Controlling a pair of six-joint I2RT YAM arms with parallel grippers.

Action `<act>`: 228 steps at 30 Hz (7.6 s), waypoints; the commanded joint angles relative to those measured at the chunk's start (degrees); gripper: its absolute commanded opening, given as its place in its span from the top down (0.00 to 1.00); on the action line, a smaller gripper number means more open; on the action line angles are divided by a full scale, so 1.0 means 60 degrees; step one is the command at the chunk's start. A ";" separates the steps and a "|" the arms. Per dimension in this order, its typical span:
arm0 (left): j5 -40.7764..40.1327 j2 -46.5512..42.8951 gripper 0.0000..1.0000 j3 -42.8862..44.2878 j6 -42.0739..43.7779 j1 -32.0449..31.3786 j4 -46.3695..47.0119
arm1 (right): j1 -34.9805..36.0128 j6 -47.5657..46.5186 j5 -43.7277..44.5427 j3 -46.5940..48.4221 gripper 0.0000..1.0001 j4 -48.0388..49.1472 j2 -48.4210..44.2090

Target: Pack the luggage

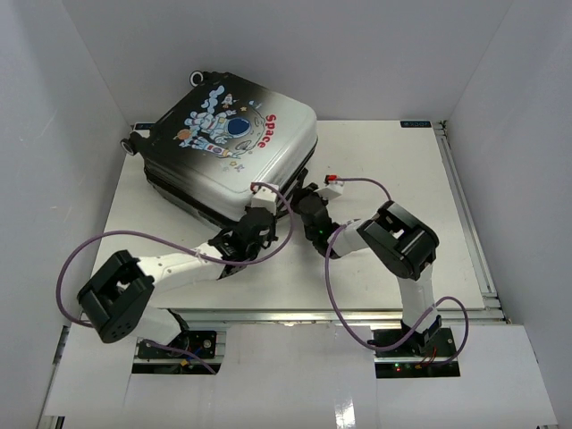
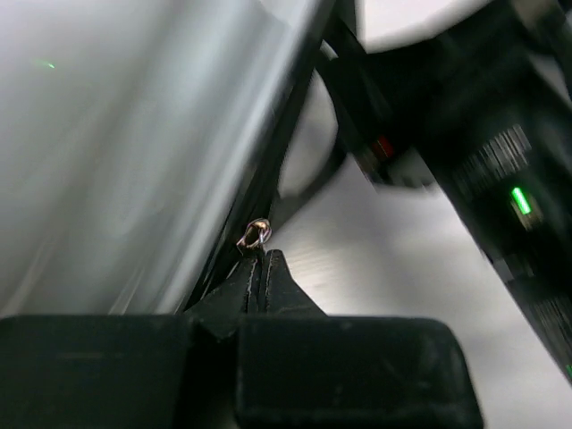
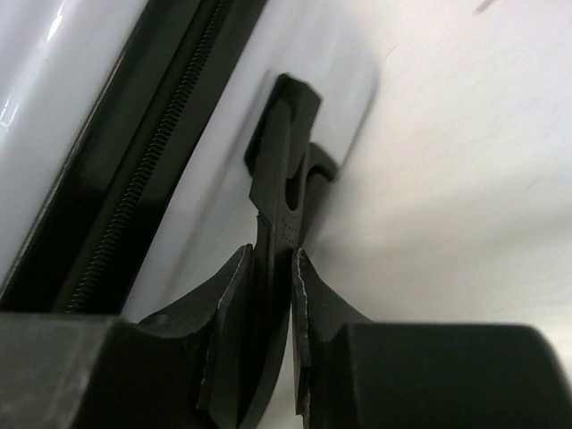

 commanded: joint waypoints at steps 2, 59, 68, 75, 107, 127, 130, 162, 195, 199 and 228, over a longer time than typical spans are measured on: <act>-0.1810 -0.3116 1.00 -0.1059 -0.0954 0.0705 0.0780 | 0.3425 0.0301 -0.3336 0.0495 0.92 -0.1458 0.0607; -0.2233 -0.5920 1.00 -0.1445 -0.1291 0.3087 -0.1024 | -0.3017 -0.3464 -0.8804 0.7185 0.92 -0.4747 0.3052; 0.2093 -0.5289 1.00 -0.1396 -0.1093 0.3196 0.0245 | -0.1246 -0.4604 -0.8379 1.0864 0.92 -0.7043 0.5316; 0.5160 -0.3918 1.00 -0.0824 -0.0724 0.2963 0.1441 | -0.0695 -0.4558 -0.9739 1.0735 0.92 -0.6494 0.5411; 0.4814 0.1999 1.00 0.4618 0.1549 0.0643 0.0296 | 0.1332 -0.4310 -1.0298 0.9407 0.92 -0.5189 0.5968; 0.0844 0.4096 1.00 0.7810 0.1987 0.0427 -0.1986 | 0.1259 -0.3735 -1.1014 0.8839 0.92 -0.4433 0.5860; 0.0360 0.4130 1.00 0.7834 0.2031 0.0415 -0.1938 | 0.1171 -0.3229 -1.1360 0.8406 0.92 -0.3852 0.5716; -0.3399 -0.4153 1.00 0.0897 0.0206 0.0393 -0.1202 | 0.1057 -0.1414 -1.0648 0.3213 0.92 -0.0478 0.3526; -0.3028 -0.2415 1.00 0.0254 -0.0356 0.0461 -0.0372 | -0.0267 -0.1858 -1.1685 0.9822 0.69 -0.2591 0.6166; -0.3014 -0.1970 1.00 0.0399 -0.0418 0.0560 -0.0172 | 0.0044 -0.1722 -1.1601 0.9695 0.69 -0.2464 0.6541; -0.3951 0.1753 1.00 0.3784 0.0647 0.0993 0.0106 | 0.1480 -0.2879 -1.1613 0.9362 0.92 -0.2417 0.6707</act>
